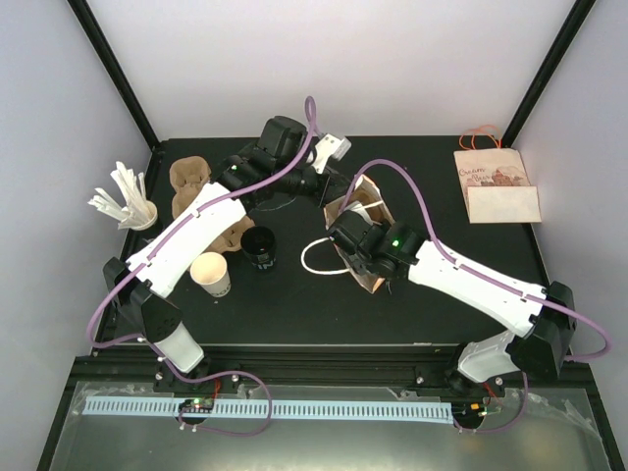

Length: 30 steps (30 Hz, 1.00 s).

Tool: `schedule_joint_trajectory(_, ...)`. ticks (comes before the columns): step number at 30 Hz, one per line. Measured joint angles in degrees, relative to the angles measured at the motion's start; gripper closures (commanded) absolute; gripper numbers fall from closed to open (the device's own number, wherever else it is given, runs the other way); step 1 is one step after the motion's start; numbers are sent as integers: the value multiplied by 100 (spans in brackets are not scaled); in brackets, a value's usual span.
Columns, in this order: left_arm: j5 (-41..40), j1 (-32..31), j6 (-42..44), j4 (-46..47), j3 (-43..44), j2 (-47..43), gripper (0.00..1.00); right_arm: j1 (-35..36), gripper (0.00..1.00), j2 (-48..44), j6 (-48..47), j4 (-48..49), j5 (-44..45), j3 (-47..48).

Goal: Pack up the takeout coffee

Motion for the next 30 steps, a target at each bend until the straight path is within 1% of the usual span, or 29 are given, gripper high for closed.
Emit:
schedule_joint_trajectory(7, 101, 0, 4, -2, -74, 0, 98, 0, 59, 44, -90, 98, 166, -85)
schedule_joint_trajectory(18, 107, 2, 22, -7, -247, 0, 97, 28, 59, 111, -212, 584, 431, -531)
schedule_joint_trajectory(20, 109, 2, 20, -11, -249, 0, 96, 31, 59, 111, -229, 673, 479, -610)
schedule_joint_trajectory(21, 109, 2, 17, -11, -249, 0, 94, 33, 59, 109, -234, 706, 496, -636)
schedule_joint_trajectory(22, 111, 2, 13, -11, -249, 0, 89, 35, 59, 105, -236, 752, 511, -669)
schedule_joint_trajectory(26, 216, 11, -50, -4, -240, 0, 63, 26, 59, 26, -232, 914, 472, -796)
schedule_joint_trajectory(30, 444, 190, -426, 0, 85, 90, 42, -13, 59, -170, -223, 949, 92, -981)
